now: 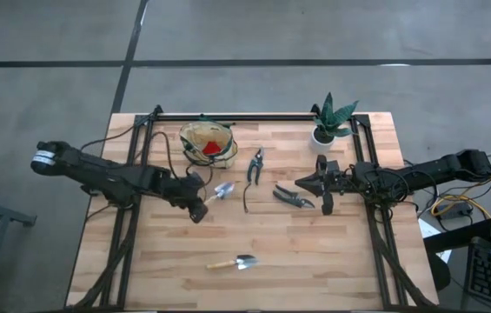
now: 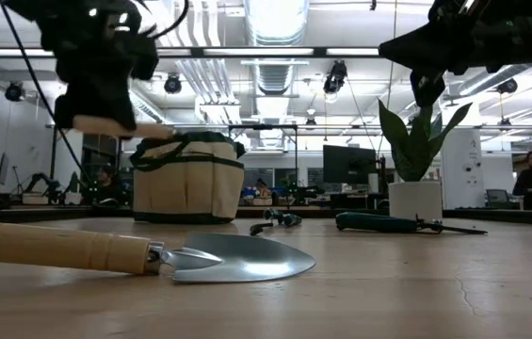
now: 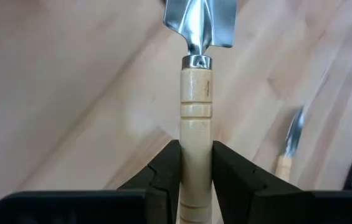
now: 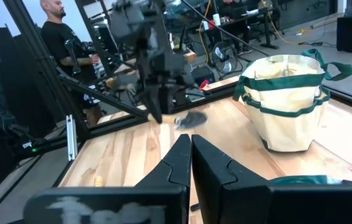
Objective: Pick & Place Garden tools in Gardening bag
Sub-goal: Put the top trowel into the gardening bag
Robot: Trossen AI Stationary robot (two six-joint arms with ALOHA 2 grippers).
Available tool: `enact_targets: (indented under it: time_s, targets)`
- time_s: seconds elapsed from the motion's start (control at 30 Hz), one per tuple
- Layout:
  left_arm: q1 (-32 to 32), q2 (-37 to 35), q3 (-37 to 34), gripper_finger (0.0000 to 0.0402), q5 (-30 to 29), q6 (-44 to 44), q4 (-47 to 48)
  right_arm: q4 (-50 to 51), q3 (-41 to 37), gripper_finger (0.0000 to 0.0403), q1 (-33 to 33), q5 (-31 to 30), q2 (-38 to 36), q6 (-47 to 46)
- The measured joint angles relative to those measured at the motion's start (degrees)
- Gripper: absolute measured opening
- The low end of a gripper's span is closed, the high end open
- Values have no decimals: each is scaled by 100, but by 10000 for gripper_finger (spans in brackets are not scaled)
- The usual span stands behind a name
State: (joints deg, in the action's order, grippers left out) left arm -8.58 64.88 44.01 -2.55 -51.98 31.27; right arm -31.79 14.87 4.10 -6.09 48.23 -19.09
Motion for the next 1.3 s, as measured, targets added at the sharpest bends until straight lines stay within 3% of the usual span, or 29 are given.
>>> enact_targets:
  time_s: [0.37, 0.67, 1.03, 1.3]
  targets:
    - [1095, -585, 823, 80, -53, 704, 603, -4, 0, 8, 1, 0, 0, -1]
    - [2144, -442, 1214, 80, 266, 2057, 730, -4, 0, 8, 2, 1, 0, -17]
    - [3206, -426, 1266, 80, 237, 4014, 756, -4, 0, 8, 2, 9, 0, -40]
    - [3404, -338, 1298, 80, -1079, 6290, 452, 0, 0, 8, 0, 7, 0, -1]
